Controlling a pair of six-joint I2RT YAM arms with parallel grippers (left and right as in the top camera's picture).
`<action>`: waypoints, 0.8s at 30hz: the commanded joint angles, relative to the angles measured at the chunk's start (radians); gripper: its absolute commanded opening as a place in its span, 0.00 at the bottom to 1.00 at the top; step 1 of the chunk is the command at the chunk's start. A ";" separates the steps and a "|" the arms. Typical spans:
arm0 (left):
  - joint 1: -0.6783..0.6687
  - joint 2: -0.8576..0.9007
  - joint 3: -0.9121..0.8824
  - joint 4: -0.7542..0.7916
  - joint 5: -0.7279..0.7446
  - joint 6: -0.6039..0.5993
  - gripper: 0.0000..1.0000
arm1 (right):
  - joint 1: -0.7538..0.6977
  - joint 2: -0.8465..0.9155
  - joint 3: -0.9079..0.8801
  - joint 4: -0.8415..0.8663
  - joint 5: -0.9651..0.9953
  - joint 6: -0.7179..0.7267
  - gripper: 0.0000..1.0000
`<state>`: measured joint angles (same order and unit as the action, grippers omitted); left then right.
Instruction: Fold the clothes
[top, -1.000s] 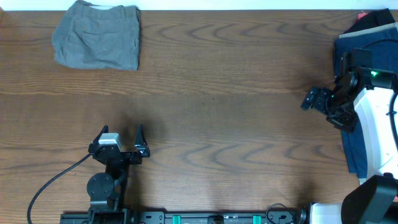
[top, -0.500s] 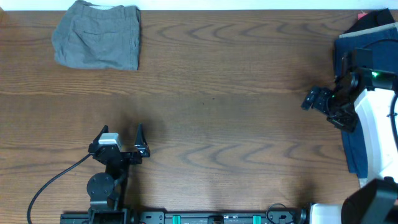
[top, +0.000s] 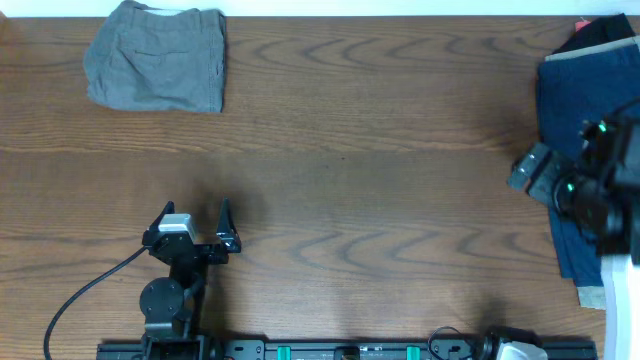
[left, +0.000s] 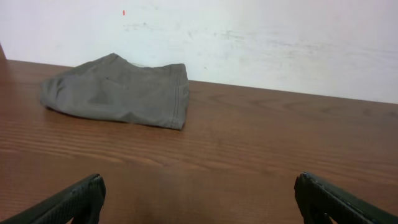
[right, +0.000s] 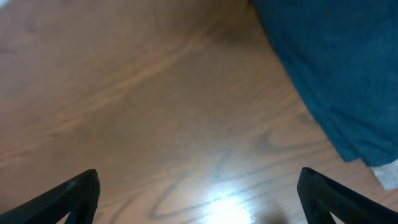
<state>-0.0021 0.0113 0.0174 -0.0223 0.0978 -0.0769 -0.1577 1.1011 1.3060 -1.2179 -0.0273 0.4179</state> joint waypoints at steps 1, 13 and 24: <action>-0.004 -0.007 -0.013 -0.040 0.017 0.013 0.98 | 0.002 -0.127 0.001 -0.001 0.002 0.015 0.99; -0.004 -0.007 -0.013 -0.040 0.017 0.013 0.98 | 0.085 -0.477 -0.144 0.082 -0.007 0.016 0.99; -0.004 -0.007 -0.013 -0.040 0.017 0.013 0.98 | 0.224 -0.796 -0.689 0.492 -0.045 0.082 0.99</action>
<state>-0.0021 0.0113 0.0196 -0.0257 0.0978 -0.0769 0.0505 0.3779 0.7155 -0.7448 -0.0544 0.4343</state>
